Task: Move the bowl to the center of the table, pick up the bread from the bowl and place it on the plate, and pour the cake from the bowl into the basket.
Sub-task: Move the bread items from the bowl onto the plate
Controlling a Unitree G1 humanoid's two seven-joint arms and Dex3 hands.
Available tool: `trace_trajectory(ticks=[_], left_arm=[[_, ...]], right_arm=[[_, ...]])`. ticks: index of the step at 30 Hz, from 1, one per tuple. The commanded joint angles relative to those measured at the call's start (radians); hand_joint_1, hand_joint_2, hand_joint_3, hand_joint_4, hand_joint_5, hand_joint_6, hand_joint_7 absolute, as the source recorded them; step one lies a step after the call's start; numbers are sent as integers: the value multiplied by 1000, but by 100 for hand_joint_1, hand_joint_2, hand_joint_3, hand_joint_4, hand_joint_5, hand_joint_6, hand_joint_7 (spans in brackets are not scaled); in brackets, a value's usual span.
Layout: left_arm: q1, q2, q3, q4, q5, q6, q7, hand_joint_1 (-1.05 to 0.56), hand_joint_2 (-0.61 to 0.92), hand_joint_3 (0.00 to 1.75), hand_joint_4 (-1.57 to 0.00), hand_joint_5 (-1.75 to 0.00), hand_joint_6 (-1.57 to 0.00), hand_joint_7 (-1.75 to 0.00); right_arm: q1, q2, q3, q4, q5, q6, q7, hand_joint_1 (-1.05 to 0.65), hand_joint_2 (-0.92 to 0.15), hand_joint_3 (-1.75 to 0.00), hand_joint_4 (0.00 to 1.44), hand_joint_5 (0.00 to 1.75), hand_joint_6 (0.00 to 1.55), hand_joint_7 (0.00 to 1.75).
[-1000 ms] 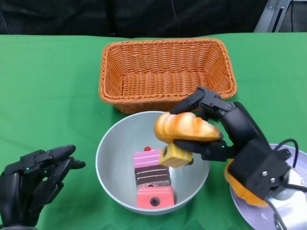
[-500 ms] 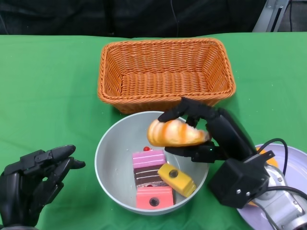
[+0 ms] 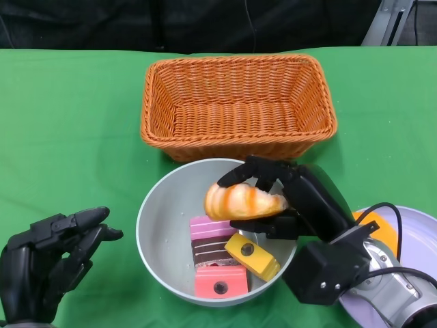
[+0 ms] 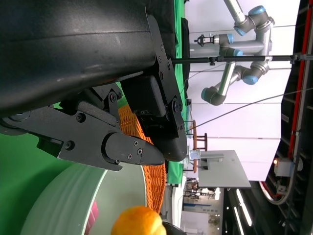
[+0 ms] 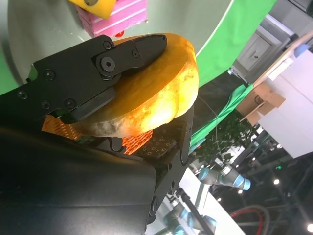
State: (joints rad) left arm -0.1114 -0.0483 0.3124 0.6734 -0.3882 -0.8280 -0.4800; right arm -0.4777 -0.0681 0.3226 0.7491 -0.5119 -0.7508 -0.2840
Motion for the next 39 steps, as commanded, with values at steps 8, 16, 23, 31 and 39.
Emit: trace_trajectory(ticks=[8, 16, 23, 31, 39], left_arm=[[-7, 20, 8, 18, -7, -2, 4, -32, 92, 16, -86, -95, -128, 0], [-6, 20, 7, 14, -12, 8, 3, -30, 92, 15, -87, -95, -128, 0], [-9, 20, 9, 17, -15, 4, 2, -30, 92, 16, -87, -94, -128, -1], [-21, 33, 12, 38, -17, -5, -9, -31, 92, 17, -87, -94, -128, 0], [-31, 38, 21, 56, -32, -4, -22, -29, 92, 17, -87, -94, -128, -1]], right_arm=[[58, 30, -73, -162, 198, 130, 149, -24, -92, -21, 79, 175, 85, 84], [174, 30, -120, -458, 332, 332, 287, -27, -92, -25, 75, 175, 73, 116], [272, 4, -186, -649, 408, 474, 351, -17, -92, -32, 72, 174, 66, 131], [403, -43, -260, -769, 453, 481, 392, -16, -92, -35, 70, 175, 65, 133], [530, -84, -324, -855, 491, 495, 420, -15, -92, -37, 69, 171, 62, 139]])
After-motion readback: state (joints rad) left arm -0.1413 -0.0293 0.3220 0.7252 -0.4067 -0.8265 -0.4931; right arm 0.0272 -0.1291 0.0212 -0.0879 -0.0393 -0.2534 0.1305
